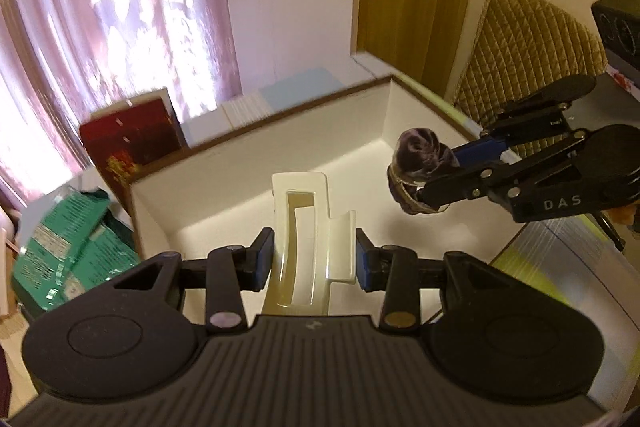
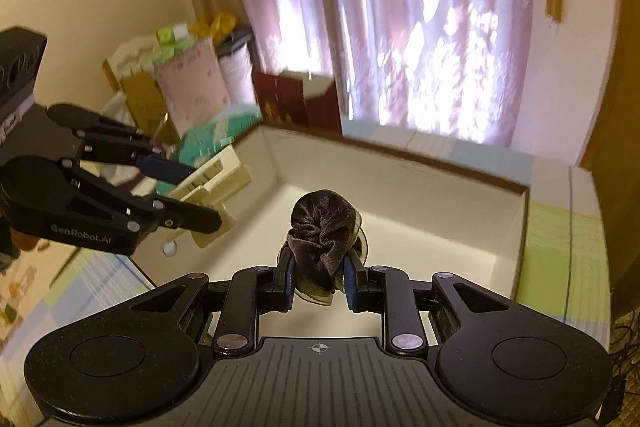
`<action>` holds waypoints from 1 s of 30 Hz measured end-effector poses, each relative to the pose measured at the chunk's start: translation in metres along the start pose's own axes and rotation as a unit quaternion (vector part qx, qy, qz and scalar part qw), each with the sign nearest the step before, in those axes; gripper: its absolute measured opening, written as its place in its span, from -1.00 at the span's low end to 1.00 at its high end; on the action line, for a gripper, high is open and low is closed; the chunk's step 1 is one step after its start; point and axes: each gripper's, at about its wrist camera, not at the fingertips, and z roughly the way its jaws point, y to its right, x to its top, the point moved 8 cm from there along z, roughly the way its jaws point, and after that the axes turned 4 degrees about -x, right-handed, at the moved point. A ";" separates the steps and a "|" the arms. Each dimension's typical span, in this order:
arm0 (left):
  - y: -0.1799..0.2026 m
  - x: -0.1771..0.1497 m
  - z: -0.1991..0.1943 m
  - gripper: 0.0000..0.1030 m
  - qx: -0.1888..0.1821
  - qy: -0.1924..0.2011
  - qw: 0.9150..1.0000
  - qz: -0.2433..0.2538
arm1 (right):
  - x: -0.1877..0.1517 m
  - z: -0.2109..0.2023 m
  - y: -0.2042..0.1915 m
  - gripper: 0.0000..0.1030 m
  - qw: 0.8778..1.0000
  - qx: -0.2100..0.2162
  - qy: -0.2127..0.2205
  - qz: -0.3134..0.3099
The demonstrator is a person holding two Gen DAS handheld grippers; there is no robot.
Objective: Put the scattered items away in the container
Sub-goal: 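Carry the scrunchie and hair clip with both grippers over the open box, then open the right gripper dropping the scrunchie while the left gripper releases the clip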
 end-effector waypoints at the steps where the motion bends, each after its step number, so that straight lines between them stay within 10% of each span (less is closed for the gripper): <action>1: 0.000 -0.002 0.007 -0.31 -0.006 -0.006 1.000 0.002 | -0.003 0.006 0.003 -0.48 1.000 0.003 -0.012 -0.003; 14: -0.006 -0.036 0.090 -0.31 -0.033 -0.144 0.989 -0.019 | -0.042 0.073 0.029 -0.48 0.987 0.009 -0.162 -0.010; 24: -0.007 -0.036 0.116 -0.31 -0.036 -0.166 0.983 -0.062 | -0.044 0.091 0.029 -0.47 0.981 0.017 -0.194 -0.020; 25: -0.008 -0.036 0.118 -0.31 -0.034 -0.167 0.983 -0.064 | -0.045 0.092 0.028 -0.25 0.979 0.019 -0.199 -0.025; 27: -0.009 -0.036 0.118 -0.19 -0.034 -0.169 0.983 -0.067 | -0.044 0.094 0.025 0.93 0.980 0.004 -0.191 -0.047; 30: -0.012 -0.037 0.118 0.01 -0.020 -0.175 0.982 -0.065 | -0.045 0.090 0.022 0.93 0.980 0.010 -0.187 -0.062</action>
